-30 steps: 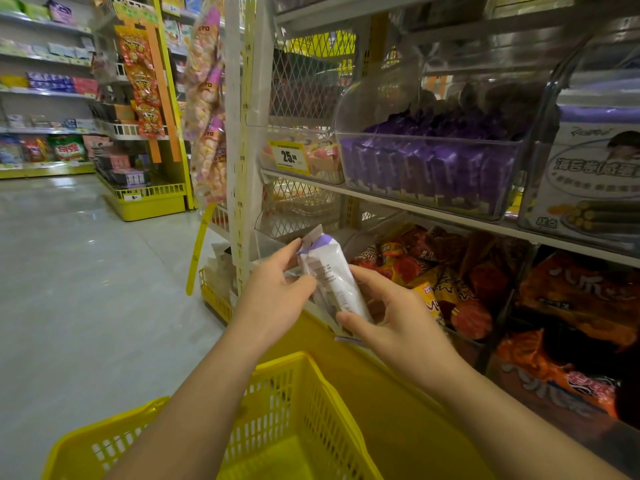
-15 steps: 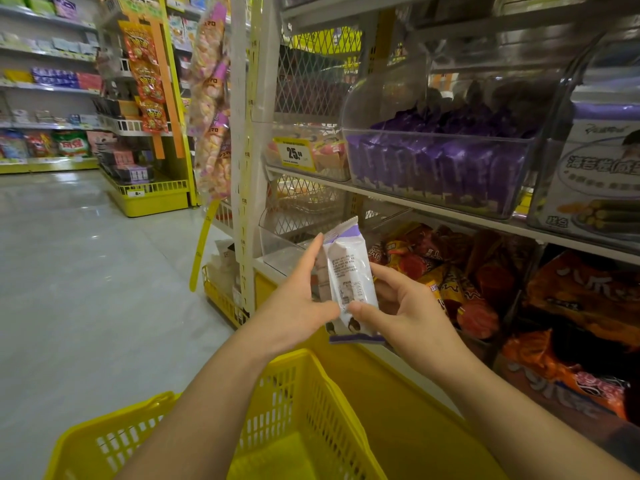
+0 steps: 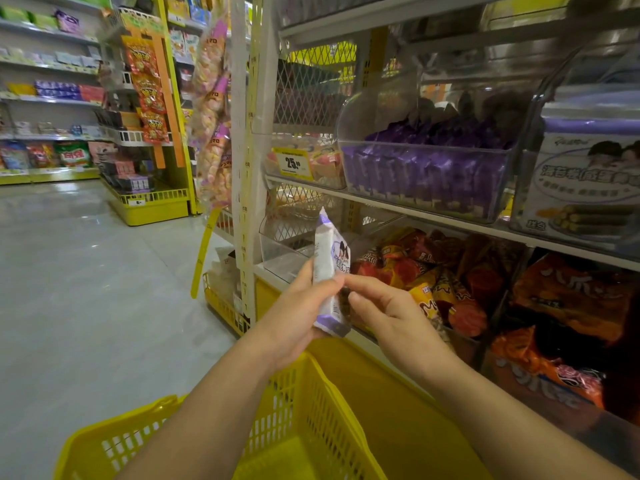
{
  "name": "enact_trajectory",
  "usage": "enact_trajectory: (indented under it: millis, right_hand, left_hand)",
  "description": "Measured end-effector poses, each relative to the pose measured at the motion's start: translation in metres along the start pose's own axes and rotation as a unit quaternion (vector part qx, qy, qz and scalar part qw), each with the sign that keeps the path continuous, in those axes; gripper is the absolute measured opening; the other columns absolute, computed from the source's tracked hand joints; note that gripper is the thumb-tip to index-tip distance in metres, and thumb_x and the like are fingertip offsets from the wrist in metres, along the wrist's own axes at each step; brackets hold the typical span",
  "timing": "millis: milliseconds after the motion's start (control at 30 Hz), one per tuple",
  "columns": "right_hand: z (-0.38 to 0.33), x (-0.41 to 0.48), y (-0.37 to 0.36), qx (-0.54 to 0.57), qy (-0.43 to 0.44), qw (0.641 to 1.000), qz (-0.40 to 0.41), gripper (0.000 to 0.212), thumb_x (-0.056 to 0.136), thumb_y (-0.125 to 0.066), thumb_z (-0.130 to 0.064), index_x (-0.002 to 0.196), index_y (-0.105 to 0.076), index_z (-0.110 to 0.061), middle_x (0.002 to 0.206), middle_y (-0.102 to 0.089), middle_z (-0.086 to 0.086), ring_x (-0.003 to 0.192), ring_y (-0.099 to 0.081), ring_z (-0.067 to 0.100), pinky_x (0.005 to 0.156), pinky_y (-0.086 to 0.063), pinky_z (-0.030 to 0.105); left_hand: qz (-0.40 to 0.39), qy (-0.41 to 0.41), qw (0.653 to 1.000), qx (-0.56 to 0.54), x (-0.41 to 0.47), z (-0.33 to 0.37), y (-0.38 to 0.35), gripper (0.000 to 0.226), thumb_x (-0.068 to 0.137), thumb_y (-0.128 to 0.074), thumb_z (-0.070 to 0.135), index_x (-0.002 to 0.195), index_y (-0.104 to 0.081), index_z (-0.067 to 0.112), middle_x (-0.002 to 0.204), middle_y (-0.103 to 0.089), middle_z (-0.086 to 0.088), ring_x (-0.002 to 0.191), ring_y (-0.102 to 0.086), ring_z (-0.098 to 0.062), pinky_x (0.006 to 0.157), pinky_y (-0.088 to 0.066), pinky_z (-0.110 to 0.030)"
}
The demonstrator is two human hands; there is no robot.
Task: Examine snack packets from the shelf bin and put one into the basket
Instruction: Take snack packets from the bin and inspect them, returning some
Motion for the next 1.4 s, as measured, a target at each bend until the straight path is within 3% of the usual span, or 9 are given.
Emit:
enact_trajectory:
  millis: [167,367,533,667,767,867,1067,1267,1400]
  right_hand:
    - [-0.015,-0.011,0.026,0.042,-0.026,0.995,0.092,0.033,0.088,-0.065,-0.002,0.113,-0.065,-0.025,0.11,-0.068,0.011,0.097,-0.067,0.034,0.085,-0.056,0.049]
    - [-0.075,-0.011,0.071,-0.005,-0.036,0.999,0.029,0.069,0.075,-0.079,-0.027,0.136,-0.047,-0.028,0.117,-0.065,-0.009,0.094,-0.07,0.008,0.081,-0.059,0.035]
    - [-0.14,-0.017,0.104,-0.086,-0.005,0.99,-0.114,0.023,0.087,-0.069,-0.02,0.109,-0.066,-0.017,0.099,-0.075,0.002,0.09,-0.072,0.019,0.078,-0.059,0.03]
    - [-0.187,-0.025,0.147,-0.189,0.057,0.977,-0.086,0.018,0.09,-0.066,-0.023,0.106,-0.064,-0.016,0.097,-0.075,0.001,0.088,-0.071,0.018,0.078,-0.057,0.038]
    - [-0.216,-0.032,0.182,-0.301,0.103,0.948,-0.018,0.028,0.087,-0.067,-0.03,0.101,-0.063,-0.006,0.095,-0.071,0.015,0.087,-0.066,0.034,0.08,-0.052,0.055]
    - [-0.239,-0.04,0.228,-0.36,0.127,0.922,0.067,0.018,0.087,-0.067,-0.029,0.091,-0.063,-0.012,0.081,-0.068,0.007,0.071,-0.063,0.025,0.065,-0.051,0.046]
    - [-0.255,-0.057,0.323,-0.473,0.155,0.821,0.28,0.013,0.094,-0.058,-0.02,0.107,-0.055,-0.023,0.09,-0.065,-0.001,0.079,-0.061,0.021,0.065,-0.048,0.037]
    - [-0.246,-0.039,0.347,-0.542,0.172,0.776,0.272,0.032,0.097,-0.052,-0.018,0.128,-0.05,-0.026,0.11,-0.06,-0.007,0.098,-0.059,0.018,0.079,-0.046,0.03]
    - [-0.235,-0.022,0.352,-0.6,0.168,0.74,0.254,0.045,0.097,-0.048,-0.015,0.139,-0.04,-0.026,0.128,-0.057,-0.007,0.107,-0.057,0.015,0.087,-0.05,0.033]
  left_hand:
    - [-0.006,-0.011,0.992,0.127,-0.021,0.023,0.001,0.047,0.094,-0.05,-0.001,0.134,-0.051,0.024,0.118,-0.071,0.001,0.109,-0.067,-0.02,0.094,-0.052,-0.043]
    - [-0.029,-0.099,0.954,0.28,-0.054,0.074,-0.019,0.031,0.093,-0.062,0.023,0.124,-0.059,0.028,0.116,-0.07,0.014,0.107,-0.066,-0.005,0.095,-0.051,-0.029]
    - [-0.032,-0.171,0.913,0.368,-0.061,0.124,-0.063,0.027,0.088,-0.069,0.031,0.114,-0.063,0.029,0.104,-0.073,0.012,0.094,-0.068,-0.003,0.083,-0.054,-0.027]
    - [-0.011,-0.25,0.873,0.418,-0.059,0.161,-0.108,0.026,0.086,-0.068,0.042,0.111,-0.06,0.037,0.1,-0.07,0.019,0.087,-0.065,0.005,0.077,-0.054,-0.025]
    - [-0.005,-0.31,0.853,0.42,-0.051,0.181,-0.141,0.024,0.087,-0.067,0.043,0.109,-0.059,0.04,0.095,-0.069,0.023,0.083,-0.062,0.011,0.068,-0.048,-0.012]
    - [0.014,-0.351,0.842,0.41,-0.033,0.2,-0.167,0.027,0.09,-0.066,0.032,0.116,-0.058,0.036,0.096,-0.066,0.021,0.083,-0.064,0.006,0.075,-0.051,-0.015]
    - [0.068,-0.395,0.794,0.458,0.012,0.233,-0.202,0.026,0.094,-0.058,0.02,0.117,-0.063,0.03,0.099,-0.066,0.018,0.089,-0.062,0.001,0.084,-0.051,-0.022]
    - [0.017,-0.377,0.671,0.638,0.074,0.235,-0.247,0.043,0.094,-0.054,0.029,0.136,-0.05,0.033,0.132,-0.056,0.012,0.119,-0.055,-0.013,0.099,-0.047,-0.036]
    - [0.017,-0.364,0.708,0.604,0.118,0.242,-0.254,0.038,0.094,-0.054,0.028,0.132,-0.052,0.032,0.126,-0.058,0.009,0.114,-0.057,-0.017,0.094,-0.048,-0.037]
Point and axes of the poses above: each hand's wrist, its own x-axis towards the middle knuckle, its own y-axis out of the back of the hand, z = x × y, the point moved 4 cm from there along x, towards the middle knuckle
